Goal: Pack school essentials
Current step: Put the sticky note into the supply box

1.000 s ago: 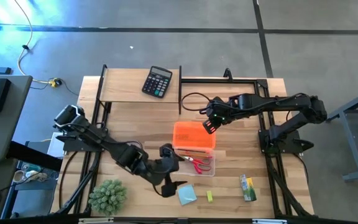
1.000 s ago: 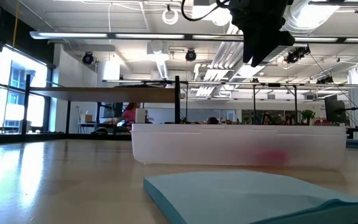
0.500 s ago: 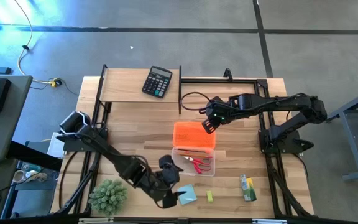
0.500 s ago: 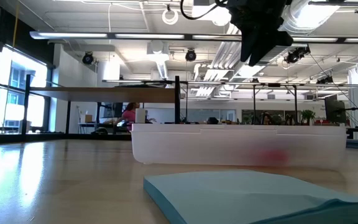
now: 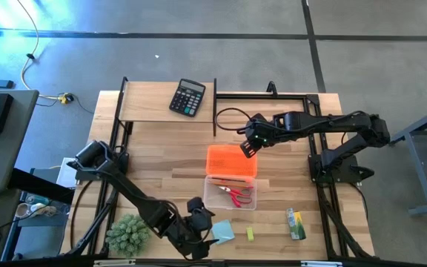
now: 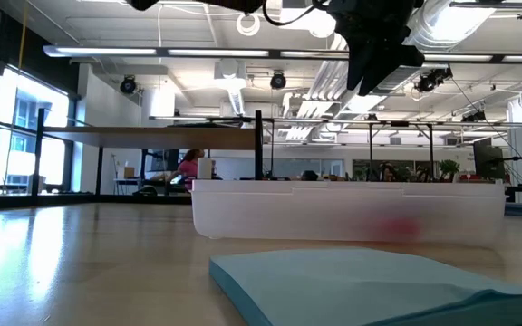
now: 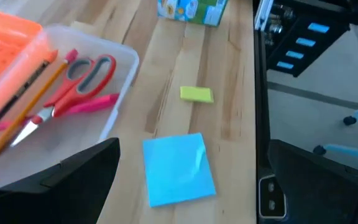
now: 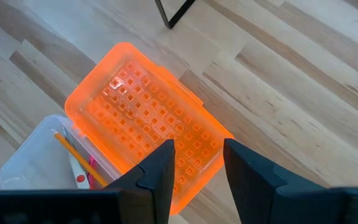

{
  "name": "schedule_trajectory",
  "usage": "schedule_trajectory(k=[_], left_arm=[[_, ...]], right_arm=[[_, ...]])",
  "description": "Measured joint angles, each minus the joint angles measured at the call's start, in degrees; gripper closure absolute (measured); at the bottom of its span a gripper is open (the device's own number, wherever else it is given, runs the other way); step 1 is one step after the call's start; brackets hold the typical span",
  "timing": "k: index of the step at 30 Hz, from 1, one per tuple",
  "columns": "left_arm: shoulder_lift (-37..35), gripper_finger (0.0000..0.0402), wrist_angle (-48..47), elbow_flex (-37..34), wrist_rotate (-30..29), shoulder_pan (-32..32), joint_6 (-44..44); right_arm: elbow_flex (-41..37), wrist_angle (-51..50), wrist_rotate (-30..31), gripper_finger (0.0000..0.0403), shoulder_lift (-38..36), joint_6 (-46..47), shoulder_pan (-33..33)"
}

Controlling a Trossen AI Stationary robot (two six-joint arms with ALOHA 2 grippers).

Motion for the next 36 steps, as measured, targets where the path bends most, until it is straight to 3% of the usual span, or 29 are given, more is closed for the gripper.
schedule_trajectory(k=[26,36], left_arm=[[8.32,0.0002,4.85,-0.07,-2.17,-2.35,-4.66],[13.36,0.0002,11.54,-0.03,-2.77,-1.98,-5.52]], right_arm=[[0.00,1.26,0.02,0.0274,0.00,-0.17,0.01],[0.00,2.51,0.03,0.0274,-0.02,-0.17,0.02]])
